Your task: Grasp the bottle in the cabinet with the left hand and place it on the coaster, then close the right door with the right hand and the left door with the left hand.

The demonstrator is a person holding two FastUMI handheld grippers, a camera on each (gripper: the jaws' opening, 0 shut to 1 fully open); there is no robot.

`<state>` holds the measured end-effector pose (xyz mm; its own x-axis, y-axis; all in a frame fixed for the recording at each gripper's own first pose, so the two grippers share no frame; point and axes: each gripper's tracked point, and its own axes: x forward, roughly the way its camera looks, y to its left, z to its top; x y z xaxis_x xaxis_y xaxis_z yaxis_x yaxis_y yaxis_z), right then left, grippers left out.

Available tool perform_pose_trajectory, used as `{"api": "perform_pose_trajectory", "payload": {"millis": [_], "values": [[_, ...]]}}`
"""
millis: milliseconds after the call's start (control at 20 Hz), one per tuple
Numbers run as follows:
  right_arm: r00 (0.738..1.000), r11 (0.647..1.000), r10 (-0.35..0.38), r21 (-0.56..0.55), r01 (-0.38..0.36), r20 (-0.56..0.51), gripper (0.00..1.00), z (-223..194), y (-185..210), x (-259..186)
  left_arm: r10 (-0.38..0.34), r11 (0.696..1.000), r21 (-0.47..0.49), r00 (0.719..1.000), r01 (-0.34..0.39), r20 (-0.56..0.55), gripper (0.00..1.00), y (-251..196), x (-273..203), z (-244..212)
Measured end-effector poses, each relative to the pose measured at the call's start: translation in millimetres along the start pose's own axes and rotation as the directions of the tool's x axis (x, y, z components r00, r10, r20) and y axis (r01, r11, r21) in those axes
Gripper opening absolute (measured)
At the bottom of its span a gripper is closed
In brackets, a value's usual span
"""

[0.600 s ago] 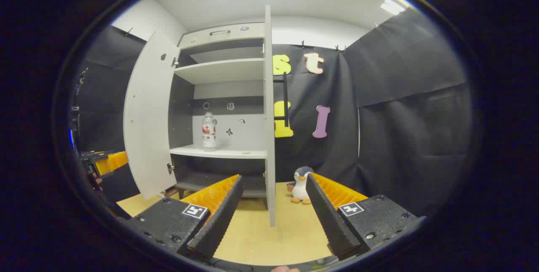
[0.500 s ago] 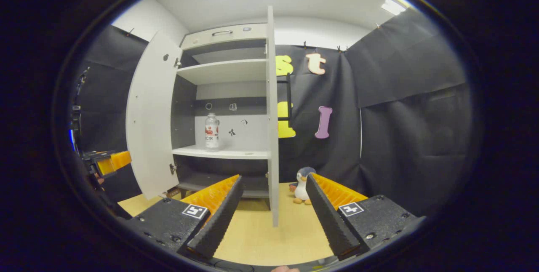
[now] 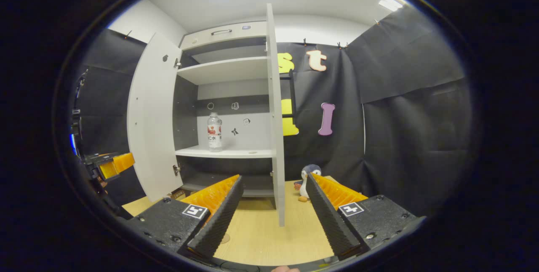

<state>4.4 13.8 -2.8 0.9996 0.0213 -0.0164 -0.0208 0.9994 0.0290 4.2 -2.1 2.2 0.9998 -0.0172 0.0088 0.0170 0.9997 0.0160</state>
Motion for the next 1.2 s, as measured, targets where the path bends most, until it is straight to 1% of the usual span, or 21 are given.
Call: {"api": "perform_pose_trajectory", "payload": {"millis": [350, 400, 500, 550, 600, 650, 750, 800, 900, 950, 1000, 1050, 1150, 1200], "values": [[1.000, 1.000, 0.013, -0.006, -0.013, 0.001, 0.98, 4.7, 3.4, 5.1, -0.011, 1.000, 0.024, 1.000, 0.011, 0.007, 0.94, -6.1, 4.3, 3.0], [1.000, 1.000, 0.013, -0.007, -0.013, 0.002, 0.93, 5.4, 3.5, 5.7, -0.012, 1.000, 0.026, 1.000, 0.012, 0.005, 0.94, -6.5, 5.4, 3.1], [1.000, 1.000, 0.014, -0.005, -0.014, -0.002, 0.93, 5.1, 4.7, 5.6, -0.013, 0.999, 0.029, 1.000, 0.013, 0.001, 0.94, -7.1, 5.3, 2.2], [1.000, 1.000, 0.017, -0.004, -0.017, -0.002, 0.98, 6.2, 5.7, 5.6, -0.014, 1.000, 0.028, 1.000, 0.014, 0.002, 0.94, -6.9, 6.5, 2.6], [1.000, 1.000, 0.018, -0.005, -0.018, -0.001, 0.98, 7.1, 6.4, 6.2, -0.014, 1.000, 0.026, 1.000, 0.014, 0.005, 0.94, -6.8, 8.1, 3.6], [1.000, 1.000, 0.019, -0.006, -0.019, 0.000, 0.93, 7.6, 6.5, 7.0, -0.014, 1.000, 0.025, 1.000, 0.014, 0.006, 0.94, -6.3, 8.5, 3.7], [1.000, 1.000, 0.021, -0.006, -0.021, 0.002, 0.93, 8.7, 7.7, 6.9, -0.013, 1.000, 0.025, 1.000, 0.013, 0.007, 0.94, -5.7, 8.1, 4.4], [1.000, 1.000, 0.021, -0.005, -0.021, 0.004, 0.98, 10.2, 8.4, 7.2, -0.013, 1.000, 0.025, 1.000, 0.013, 0.009, 0.94, -5.6, 8.0, 5.8], [1.000, 1.000, 0.021, -0.007, -0.021, 0.007, 0.98, 11.0, 9.6, 6.9, -0.018, 1.000, 0.022, 1.000, 0.017, 0.015, 0.94, -5.5, 7.9, 8.2], [1.000, 1.000, 0.020, -0.007, -0.020, 0.008, 0.98, 10.6, 9.2, 6.8, -0.025, 1.000, 0.018, 1.000, 0.024, 0.015, 0.89, -7.1, 9.0, 9.0], [1.000, 1.000, 0.019, -0.007, -0.019, 0.005, 0.98, 10.6, 9.2, 7.4, -0.031, 0.999, 0.015, 0.999, 0.031, 0.016, 0.94, -8.1, 9.4, 8.9], [1.000, 1.000, 0.019, -0.005, -0.019, 0.001, 0.98, 8.5, 9.9, 6.9, -0.032, 0.999, 0.015, 0.999, 0.032, 0.018, 0.91, -8.3, 9.7, 10.0], [1.000, 1.000, 0.019, 0.001, -0.019, -0.001, 0.98, 9.0, 10.4, 6.6, -0.030, 0.999, 0.022, 0.999, 0.029, 0.021, 0.90, -7.6, 10.2, 11.7], [1.000, 1.000, 0.018, 0.002, -0.018, -0.001, 0.98, 9.8, 10.7, 6.8, -0.032, 0.999, 0.023, 0.999, 0.031, 0.022, 0.95, -8.0, 10.0, 12.4]]}}
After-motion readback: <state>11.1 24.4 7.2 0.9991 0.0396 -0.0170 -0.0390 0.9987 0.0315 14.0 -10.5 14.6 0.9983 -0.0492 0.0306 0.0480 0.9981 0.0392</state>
